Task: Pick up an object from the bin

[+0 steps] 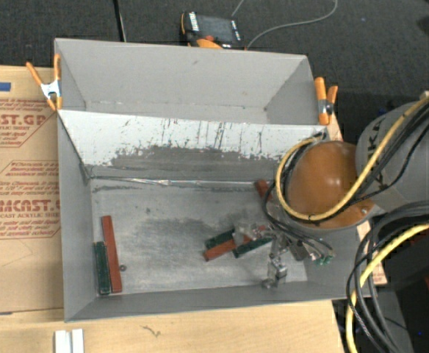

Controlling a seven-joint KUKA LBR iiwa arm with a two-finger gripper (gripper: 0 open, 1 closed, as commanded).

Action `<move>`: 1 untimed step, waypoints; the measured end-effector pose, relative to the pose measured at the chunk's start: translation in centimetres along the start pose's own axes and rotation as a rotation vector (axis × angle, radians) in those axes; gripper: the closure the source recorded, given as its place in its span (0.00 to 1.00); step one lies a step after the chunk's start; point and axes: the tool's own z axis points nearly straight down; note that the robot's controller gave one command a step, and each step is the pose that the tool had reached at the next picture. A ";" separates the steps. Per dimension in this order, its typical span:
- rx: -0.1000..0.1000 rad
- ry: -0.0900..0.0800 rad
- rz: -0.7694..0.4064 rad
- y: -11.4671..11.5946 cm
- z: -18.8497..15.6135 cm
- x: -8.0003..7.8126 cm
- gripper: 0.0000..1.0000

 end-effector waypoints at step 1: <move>-0.002 0.006 -0.034 -2.4 1.5 -6.0 0.00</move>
Offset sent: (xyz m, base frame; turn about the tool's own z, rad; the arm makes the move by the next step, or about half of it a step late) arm 0.0625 -0.0002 -0.0137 -0.0341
